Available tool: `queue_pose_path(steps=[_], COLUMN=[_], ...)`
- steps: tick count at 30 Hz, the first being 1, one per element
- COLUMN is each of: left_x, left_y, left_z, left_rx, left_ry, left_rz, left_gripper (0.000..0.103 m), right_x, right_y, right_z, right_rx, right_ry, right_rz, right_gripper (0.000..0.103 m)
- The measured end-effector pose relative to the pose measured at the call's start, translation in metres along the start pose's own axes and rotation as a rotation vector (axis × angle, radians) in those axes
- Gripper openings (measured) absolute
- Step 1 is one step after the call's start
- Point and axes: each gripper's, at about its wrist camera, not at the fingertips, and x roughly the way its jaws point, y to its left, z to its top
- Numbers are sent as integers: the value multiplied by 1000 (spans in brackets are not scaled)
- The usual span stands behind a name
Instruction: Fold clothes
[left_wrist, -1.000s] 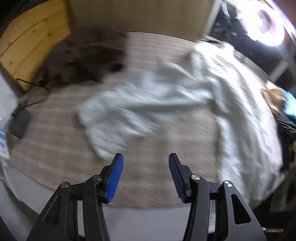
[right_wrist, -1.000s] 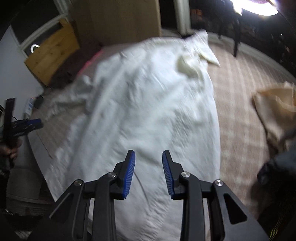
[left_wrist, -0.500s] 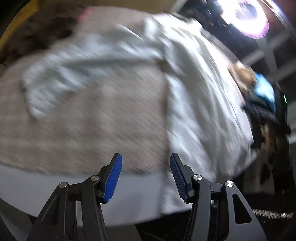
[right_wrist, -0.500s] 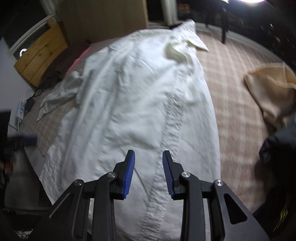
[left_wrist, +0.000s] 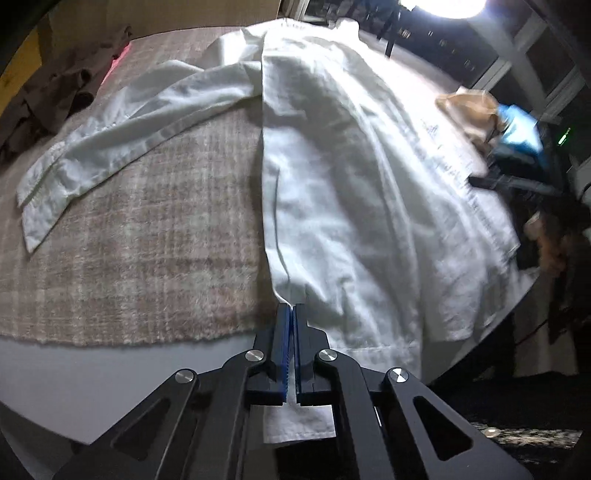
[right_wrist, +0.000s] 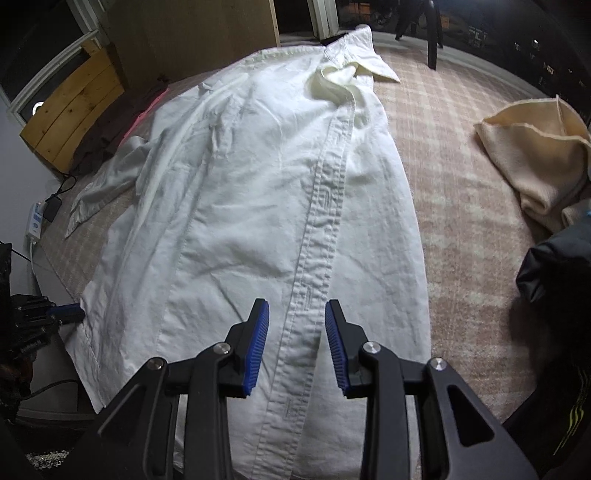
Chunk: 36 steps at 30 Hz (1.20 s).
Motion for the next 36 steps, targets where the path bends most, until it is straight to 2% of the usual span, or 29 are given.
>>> queue_pose_path(steps=[4,6,10,13,14,15,19,22,23,25,28,31,34,36], left_x=[-24,-45,-110,-167,-182,-191,-193,-131,-108,-91,-100,-112,-115,-110], left_y=[10,22,54,107,121,130,176,215,235,252,256,230,184,137], left_z=[21,32,61,76,81,85,96,98,98,95,86,83,80,75], left_rx=[-4,8,51,66,80,92,44,-36,-56,-88,-118,-50,33,128], left_ry=[-53,-88,-197,-261,-273,-274,-261,-125,-54,-10,-68,-99,-124,-122], left_rz=[-43,-11,110,214,270,290,259,334,396,452,382,351,244,207], left_gripper=[1,1,1,1,1,1,2,6,6,6,8,10,18,18], right_x=[5,5,6,8,9,9,11,14,14,10,4,-14,-28,-32], right_y=[-9,-13,-19,-17,-16,-15,-10,-5,-3,0,4,-3,-15,-25], right_z=[-4,-5,-7,-7,-7,-6,-6,-5,-4,-1,4,11,22,31], right_rx=[44,69,79,78,79,80,84,96,99,108,122,159,156,125], right_ry=[7,5,14,19,20,21,18,23,25,23,18,-26,-53,-63], right_rz=[0,4,-8,-14,-16,-18,-39,-60,-67,-82,-105,-106,-115,-122], right_gripper=[32,31,32,32,35,37,37,38,38,38,38,38,37,36])
